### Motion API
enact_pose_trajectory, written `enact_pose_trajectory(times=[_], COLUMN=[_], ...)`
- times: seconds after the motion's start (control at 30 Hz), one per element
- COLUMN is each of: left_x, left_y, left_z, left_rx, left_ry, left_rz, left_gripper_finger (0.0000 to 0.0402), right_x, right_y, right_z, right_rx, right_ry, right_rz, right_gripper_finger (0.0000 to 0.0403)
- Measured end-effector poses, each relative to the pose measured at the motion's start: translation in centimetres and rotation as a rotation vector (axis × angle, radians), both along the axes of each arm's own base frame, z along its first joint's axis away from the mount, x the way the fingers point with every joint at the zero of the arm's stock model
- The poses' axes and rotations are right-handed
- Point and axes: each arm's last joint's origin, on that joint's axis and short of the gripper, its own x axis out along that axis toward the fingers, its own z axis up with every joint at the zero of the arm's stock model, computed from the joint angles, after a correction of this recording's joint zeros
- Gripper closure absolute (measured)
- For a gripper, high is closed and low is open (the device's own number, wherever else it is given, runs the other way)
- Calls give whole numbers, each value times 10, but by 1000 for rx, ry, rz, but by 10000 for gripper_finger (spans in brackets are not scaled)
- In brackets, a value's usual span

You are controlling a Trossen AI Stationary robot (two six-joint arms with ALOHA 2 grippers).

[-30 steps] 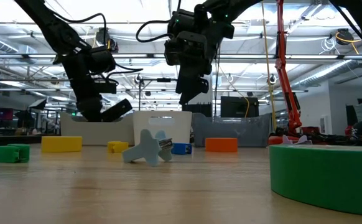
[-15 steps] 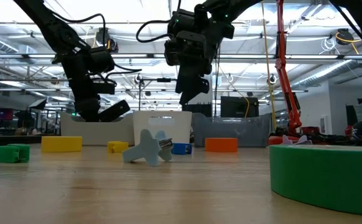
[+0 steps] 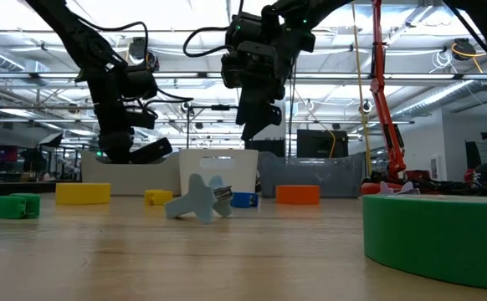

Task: Pick and place Stapler, Stapler remover, tape
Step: Put the black stapler into the gray bin

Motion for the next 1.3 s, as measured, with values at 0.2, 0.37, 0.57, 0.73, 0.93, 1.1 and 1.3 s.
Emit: enact_pose_trajectory(times=[0.2,0.37,0.57,0.73,0.93,1.1,1.3], left_x=[4,11,13,11,9,8,8], left_y=[-4,-9,-8,-6,-2,0,1], left_z=[2,6,10,11,6,0,0], left_rx=[-29,-71,-4,4,-16,-29,-24], left_ry=[-26,-71,-38,-38,-28,2,6], left_rz=[-37,-103,-100,-87,-97,-90,-102], left_gripper_finger=[217,217,217,217,217,217,205], right_x=[0,0,0,0,0,0,0], right_y=[0,0,0,0,0,0,0], right_z=[0,0,0,0,0,0,0], right_rx=[-2,-3,-3,-3,-3,-3,-2], right_ry=[-1,-2,-2,-2,-2,-2,-1], right_rz=[4,5,5,6,6,6,4], right_gripper_finger=[174,174,174,174,174,174,174])
